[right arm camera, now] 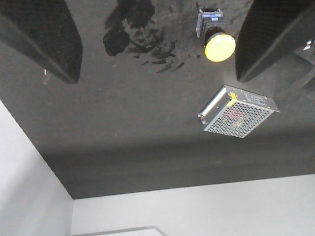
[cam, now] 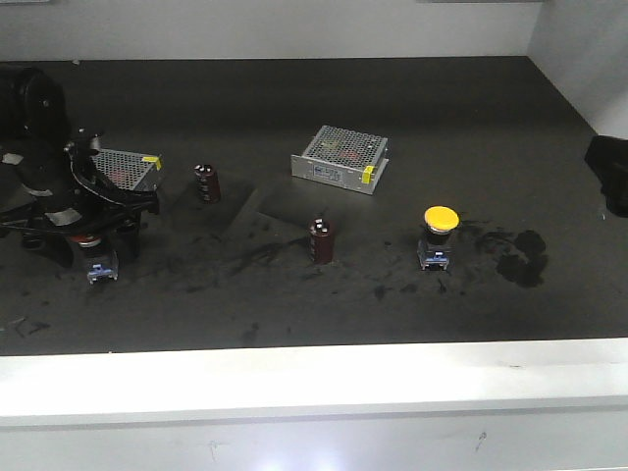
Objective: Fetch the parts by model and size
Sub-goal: 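Lower the left gripper onto the red-capped stop button and grasp it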
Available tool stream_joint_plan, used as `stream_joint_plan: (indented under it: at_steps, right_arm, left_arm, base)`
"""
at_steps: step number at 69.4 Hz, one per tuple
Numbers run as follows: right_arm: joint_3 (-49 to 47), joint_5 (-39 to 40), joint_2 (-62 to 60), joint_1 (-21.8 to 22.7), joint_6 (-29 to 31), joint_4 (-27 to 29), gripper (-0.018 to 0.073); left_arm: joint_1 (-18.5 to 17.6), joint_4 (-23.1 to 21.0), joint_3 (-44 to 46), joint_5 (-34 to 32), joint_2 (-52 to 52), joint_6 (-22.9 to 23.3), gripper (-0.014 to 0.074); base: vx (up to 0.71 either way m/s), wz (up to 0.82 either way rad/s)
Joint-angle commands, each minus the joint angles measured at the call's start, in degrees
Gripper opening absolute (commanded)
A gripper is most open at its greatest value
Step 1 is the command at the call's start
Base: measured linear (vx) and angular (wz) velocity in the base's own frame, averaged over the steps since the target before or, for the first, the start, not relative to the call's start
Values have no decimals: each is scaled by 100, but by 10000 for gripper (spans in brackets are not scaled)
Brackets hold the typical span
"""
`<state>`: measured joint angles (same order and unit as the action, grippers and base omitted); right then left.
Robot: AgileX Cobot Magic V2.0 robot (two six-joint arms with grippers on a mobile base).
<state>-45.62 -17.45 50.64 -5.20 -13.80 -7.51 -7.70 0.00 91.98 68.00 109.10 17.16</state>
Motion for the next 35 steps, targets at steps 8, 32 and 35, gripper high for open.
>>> stream_joint_plan:
  at_steps: [8, 32, 35]
  right_arm:
    - [-177, 347, -25, -2, 29, -22, 594]
    - [-177, 347, -25, -2, 29, -22, 594]
    - [-177, 347, -25, -2, 29, -22, 594]
  left_arm:
    - [-25, -49, 164, 2, -288, 69, 414]
    - [-25, 170, 164, 251, -353, -494, 8]
    - [-25, 209, 158, 193, -415, -556, -9]
  base:
    - [0, 0]
    - [0, 0]
    - [0, 0]
